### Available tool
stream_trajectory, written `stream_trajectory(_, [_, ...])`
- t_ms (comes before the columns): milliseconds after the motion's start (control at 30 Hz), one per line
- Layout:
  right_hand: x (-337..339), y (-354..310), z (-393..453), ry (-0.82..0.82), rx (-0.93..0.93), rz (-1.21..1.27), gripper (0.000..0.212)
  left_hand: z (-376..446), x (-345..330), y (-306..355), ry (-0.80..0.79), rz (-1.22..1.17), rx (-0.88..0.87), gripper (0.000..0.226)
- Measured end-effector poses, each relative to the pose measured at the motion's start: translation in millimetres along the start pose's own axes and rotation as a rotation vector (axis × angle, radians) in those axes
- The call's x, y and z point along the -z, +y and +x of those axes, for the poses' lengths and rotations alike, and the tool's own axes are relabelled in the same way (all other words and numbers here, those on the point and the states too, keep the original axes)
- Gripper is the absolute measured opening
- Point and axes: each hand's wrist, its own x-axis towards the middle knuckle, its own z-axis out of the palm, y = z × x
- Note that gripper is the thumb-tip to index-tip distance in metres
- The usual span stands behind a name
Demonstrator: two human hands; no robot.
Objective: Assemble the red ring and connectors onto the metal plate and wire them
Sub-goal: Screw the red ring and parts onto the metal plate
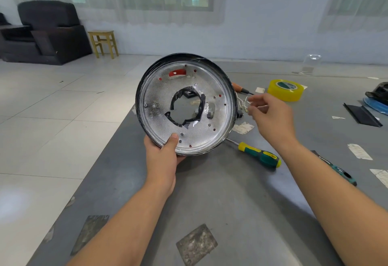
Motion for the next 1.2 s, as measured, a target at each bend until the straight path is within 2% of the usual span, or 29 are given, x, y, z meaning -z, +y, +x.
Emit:
stream_trajectory(33, [-4, -11, -10, -0.017, 0.007, 0.118, 0.021, 0, 0, 0, 0.002, -0.006, 0.001, 0.042])
stream_trajectory(100, [-14, -28, -28, -0.089, 0.053, 0.196, 0.020, -1, 1, 2, 0.018, -0.028, 0.008, 0.041])
stream_trajectory(267, [-30, -32, -44, -0.094, 0.127, 0.098, 0.018, -2, 2, 6, 0.059, -0.099, 0.034, 0.033])
stream_trajectory(433, [-27, -11, -49, -0.133, 0.049, 0.035, 0.016, -4, -2, 5, 0.071, -0.069, -0.002, 0.041])
stream_trajectory(500, [-23, -7, -55, -0.223, 0.082, 0.004, 0.015, -4, -2, 5, 0.067, -0.061, 0.000, 0.041])
stream_trajectory(667, [-31, -24, -87, -0.621, 0.343, -0.073, 0.010, -5, -2, 6, 0.074, -0.057, 0.000, 0.043])
stream_trajectory(733, [-37, -29, -95, -0.681, 0.399, -0.121, 0.014, -5, -2, 6, 0.073, -0.064, 0.000, 0.041])
stream_trajectory(1200, [-42, -30, -103, -0.717, 0.472, -0.299, 0.022, -7, -4, 9, 0.075, -0.087, 0.023, 0.047])
